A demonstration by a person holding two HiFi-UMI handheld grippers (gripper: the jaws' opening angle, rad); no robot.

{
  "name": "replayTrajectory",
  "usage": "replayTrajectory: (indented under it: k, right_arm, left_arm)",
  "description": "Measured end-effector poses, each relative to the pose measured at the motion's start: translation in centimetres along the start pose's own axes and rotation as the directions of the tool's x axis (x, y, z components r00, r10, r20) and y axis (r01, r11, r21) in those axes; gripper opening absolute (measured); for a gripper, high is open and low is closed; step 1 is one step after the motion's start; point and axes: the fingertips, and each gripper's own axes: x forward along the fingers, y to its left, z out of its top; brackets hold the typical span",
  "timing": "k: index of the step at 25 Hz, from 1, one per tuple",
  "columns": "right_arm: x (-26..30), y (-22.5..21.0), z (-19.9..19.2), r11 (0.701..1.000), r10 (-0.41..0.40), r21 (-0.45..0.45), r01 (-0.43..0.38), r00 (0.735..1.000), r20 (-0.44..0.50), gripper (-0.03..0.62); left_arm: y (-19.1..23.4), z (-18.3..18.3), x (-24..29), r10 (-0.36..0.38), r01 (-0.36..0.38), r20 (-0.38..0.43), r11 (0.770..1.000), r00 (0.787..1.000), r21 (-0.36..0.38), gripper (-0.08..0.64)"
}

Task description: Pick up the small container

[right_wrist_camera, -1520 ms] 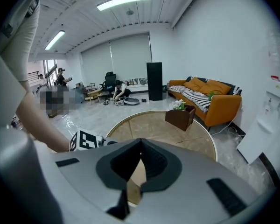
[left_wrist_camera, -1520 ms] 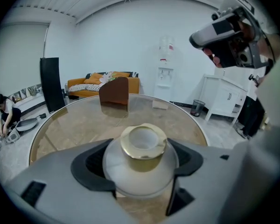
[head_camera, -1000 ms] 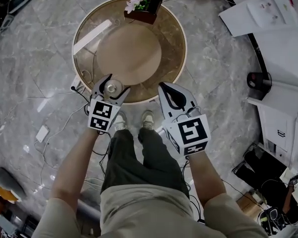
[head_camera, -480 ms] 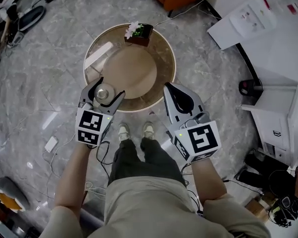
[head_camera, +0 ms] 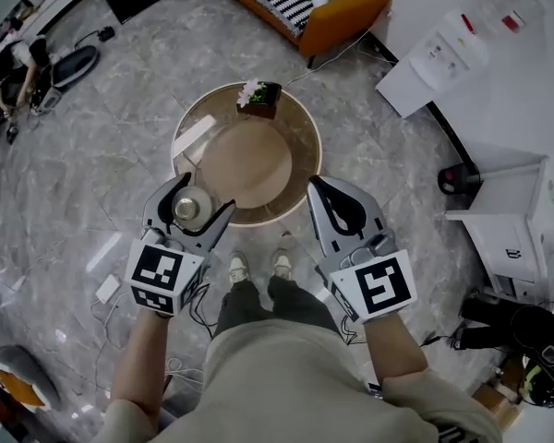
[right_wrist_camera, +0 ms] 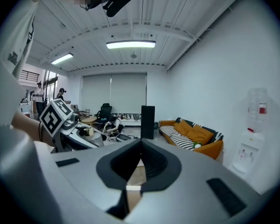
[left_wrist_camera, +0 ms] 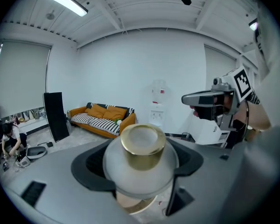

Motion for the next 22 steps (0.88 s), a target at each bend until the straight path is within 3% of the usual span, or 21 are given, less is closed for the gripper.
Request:
replayTrajectory:
  k: [7, 13, 22]
  right_arm:
    - [-4.4, 2.8, 3.1, 1.000, -0.002, -0.027, 0.003, 0.999, 0.036, -0.005]
    - [-6.9, 4.3, 2.6, 1.000, -0.009, 0.002, 0.009, 1.000, 0.012, -0.005]
    - [-7.7, 7.5, 2.8, 0.998, 0.044, -0.050, -0.045, 0.999, -0.025, -0.005]
  left_arm:
    - [-2.4, 2.7, -5.4, -0.016, 0.016, 0.021, 0.999, 1.000, 0.031, 0.337]
    - [-4.0, 4.7, -9.5, -0.017, 0.014, 0.060, 0.999, 0.998, 0.045, 0.337]
    - [-5.5, 3.5, -13.1, -0.009, 0.007, 0.047, 0.999, 0.999, 0.038, 0.337]
